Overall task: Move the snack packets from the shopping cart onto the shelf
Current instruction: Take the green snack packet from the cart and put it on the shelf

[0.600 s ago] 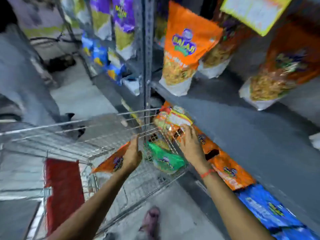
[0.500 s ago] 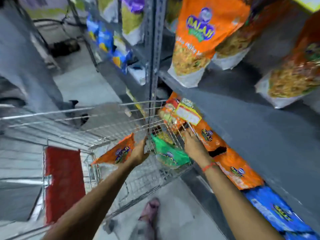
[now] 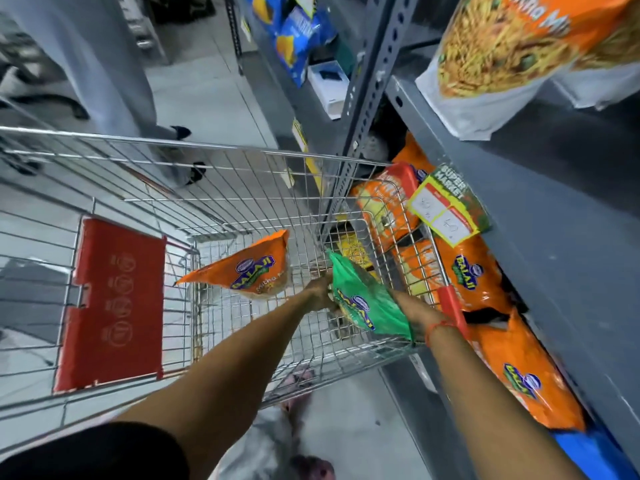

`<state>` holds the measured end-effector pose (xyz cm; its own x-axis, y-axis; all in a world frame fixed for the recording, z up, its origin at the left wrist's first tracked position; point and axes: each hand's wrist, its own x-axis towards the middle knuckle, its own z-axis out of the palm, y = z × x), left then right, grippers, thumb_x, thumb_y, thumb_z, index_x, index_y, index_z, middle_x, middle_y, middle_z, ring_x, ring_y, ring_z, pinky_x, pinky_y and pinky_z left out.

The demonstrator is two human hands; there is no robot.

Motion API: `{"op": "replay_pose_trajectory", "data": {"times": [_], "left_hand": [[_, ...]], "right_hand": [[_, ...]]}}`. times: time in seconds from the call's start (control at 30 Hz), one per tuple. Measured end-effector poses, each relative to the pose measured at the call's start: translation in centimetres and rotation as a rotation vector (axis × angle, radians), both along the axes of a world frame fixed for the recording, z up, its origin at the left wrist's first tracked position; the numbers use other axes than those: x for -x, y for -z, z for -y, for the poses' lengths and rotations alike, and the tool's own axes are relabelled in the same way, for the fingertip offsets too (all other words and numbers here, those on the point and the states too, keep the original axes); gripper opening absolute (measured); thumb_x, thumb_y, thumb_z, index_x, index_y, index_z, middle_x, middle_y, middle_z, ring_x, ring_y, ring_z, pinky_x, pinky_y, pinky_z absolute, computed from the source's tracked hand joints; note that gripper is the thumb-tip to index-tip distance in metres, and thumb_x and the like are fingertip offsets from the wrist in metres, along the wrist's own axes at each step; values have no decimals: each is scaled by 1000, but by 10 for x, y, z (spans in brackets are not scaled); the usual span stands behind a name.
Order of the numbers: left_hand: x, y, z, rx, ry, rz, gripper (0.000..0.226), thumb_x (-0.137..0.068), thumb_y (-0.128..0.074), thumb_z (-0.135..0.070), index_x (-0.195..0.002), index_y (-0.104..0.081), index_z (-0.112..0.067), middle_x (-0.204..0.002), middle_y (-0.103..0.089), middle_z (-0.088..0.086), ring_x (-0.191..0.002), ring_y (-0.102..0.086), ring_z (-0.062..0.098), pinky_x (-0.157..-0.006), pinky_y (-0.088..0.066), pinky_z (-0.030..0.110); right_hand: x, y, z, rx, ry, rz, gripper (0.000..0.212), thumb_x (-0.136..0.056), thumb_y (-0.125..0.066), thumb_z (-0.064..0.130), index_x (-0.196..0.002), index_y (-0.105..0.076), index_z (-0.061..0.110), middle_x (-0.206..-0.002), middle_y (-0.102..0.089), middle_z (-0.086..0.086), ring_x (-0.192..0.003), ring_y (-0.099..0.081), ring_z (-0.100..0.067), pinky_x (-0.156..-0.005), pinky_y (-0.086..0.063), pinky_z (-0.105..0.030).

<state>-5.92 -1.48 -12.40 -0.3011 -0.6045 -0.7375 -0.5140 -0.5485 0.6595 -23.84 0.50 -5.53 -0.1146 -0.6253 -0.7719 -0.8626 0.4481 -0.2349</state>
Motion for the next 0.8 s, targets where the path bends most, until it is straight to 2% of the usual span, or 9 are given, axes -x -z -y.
{"op": "replay_pose_trajectory", "data": {"times": [0.17, 0.27, 0.33, 0.4, 0.43, 0.53, 0.6, 0.7, 0.8], "left_hand": [[-14, -18, 0, -36, -213, -149, 52, -81, -54, 18, -130, -42, 4, -138, -43, 29, -126, -44, 45, -99, -46, 52], [-30, -36, -5, 99, -209, -215, 60, -81, -56, 13, -134, -36, -7, -142, -38, 23, -132, -37, 40, -105, -40, 60], [-42, -54, -10, 226, -197, -241, 61, -80, -61, 4, -133, -37, -15, -141, -43, 14, -133, -40, 31, -108, -39, 57], [-53, -77, -15, 323, -199, -281, 64, -75, -71, -8, -123, -42, -37, -133, -53, -8, -127, -48, 12, -107, -44, 42], [-56, -93, -18, 352, -199, -312, 63, -71, -76, -17, -117, -44, -46, -127, -56, -17, -123, -51, 2, -103, -46, 33], [-57, -143, -24, 460, -230, -364, 56, -59, -84, -36, -104, -51, -44, -115, -64, -24, -114, -58, -1, -88, -49, 18], [-44, -178, -26, 537, -223, -419, 52, -61, -84, -27, -102, -53, -36, -112, -67, -17, -111, -61, 5, -88, -51, 18], [-9, -229, -33, 648, -136, -475, 46, -63, -80, -25, -97, -52, -39, -105, -68, -26, -101, -61, -10, -80, -51, 7], [46, -271, -50, 720, -61, -574, 44, -68, -78, -17, -98, -52, -36, -101, -67, -33, -94, -61, -17, -70, -48, -1]], "right_hand": [[18, -9, -14, -2, 403, 170, 39, -99, -40, 11, -135, -40, -3, -145, -42, -11, -132, -43, -33, -114, -33, -45], [13, -28, -14, 36, 539, 335, 34, -91, -53, -1, -125, -53, 1, -128, -55, -3, -118, -55, -26, -109, -42, -39], [0, -53, -9, 161, 519, 443, 39, -82, -58, -14, -118, -59, 1, -105, -61, -3, -91, -61, -19, -83, -53, -17], [-11, -81, -16, 288, 499, 536, 39, -78, -53, -22, -104, -61, 6, -86, -63, -1, -70, -53, -6, -52, -45, -2], [-11, -94, -25, 342, 490, 574, 36, -78, -53, -22, -91, -61, 11, -79, -59, 6, -67, -51, -2, -47, -41, -2], [-7, -126, -50, 511, 500, 672, 40, -79, -59, -16, -77, -57, 25, -78, -63, 16, -66, -61, 8, -56, -45, -3], [-3, -155, -66, 675, 540, 713, 40, -76, -62, -17, -83, -59, 23, -85, -69, 19, -76, -61, 16, -68, -46, -1], [7, -195, -93, 955, 616, 744, 54, -73, -67, -14, -114, -54, 18, -115, -64, 6, -105, -58, 4, -93, -46, -12], [31, -228, -126, 1211, 702, 688, 78, -76, -68, -13, -139, -33, 17, -143, -47, -1, -130, -46, -10, -107, -40, -25]]}}
